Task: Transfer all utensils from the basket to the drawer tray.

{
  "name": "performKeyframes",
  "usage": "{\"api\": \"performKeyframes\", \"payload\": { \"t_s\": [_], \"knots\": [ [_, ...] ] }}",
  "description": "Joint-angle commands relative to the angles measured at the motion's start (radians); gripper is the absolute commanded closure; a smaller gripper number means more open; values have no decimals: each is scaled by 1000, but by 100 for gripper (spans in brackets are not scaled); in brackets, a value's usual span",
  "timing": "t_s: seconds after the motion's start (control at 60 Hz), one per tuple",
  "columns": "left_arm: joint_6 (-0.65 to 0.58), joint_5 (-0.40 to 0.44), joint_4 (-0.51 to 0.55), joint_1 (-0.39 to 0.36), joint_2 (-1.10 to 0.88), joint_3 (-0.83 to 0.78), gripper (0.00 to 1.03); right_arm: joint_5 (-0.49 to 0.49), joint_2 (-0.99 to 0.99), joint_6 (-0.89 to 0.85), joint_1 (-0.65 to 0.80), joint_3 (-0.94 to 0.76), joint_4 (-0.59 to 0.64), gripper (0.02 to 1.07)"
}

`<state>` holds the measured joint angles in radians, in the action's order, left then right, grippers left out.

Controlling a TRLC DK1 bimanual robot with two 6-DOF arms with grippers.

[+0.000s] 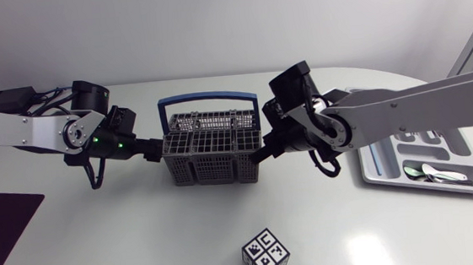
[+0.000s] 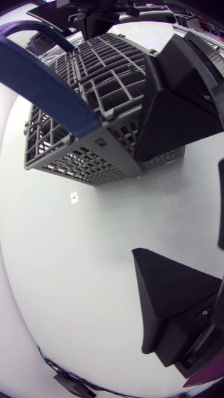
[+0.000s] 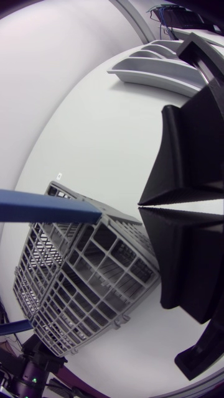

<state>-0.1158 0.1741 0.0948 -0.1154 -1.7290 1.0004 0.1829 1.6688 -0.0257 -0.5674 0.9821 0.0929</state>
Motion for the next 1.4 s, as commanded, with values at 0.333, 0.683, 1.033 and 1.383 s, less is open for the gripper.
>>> {"api": "performKeyframes", "payload": {
  "t_s": [0.333,0.683,1.033,1.383],
  "knots": [
    [11,-5,-1,-27,40,-51,6,-16,11,30,14,0,-25,98],
    [2,-15,22,-24,138,-103,6,-13,-61,29,26,-53,-24,96],
    [-56,-13,138,53,417,-204,6,-3,-333,-31,146,-211,-25,59],
    [-101,-13,270,83,697,-301,6,15,-610,-122,270,-335,-16,14]
  ]
}}
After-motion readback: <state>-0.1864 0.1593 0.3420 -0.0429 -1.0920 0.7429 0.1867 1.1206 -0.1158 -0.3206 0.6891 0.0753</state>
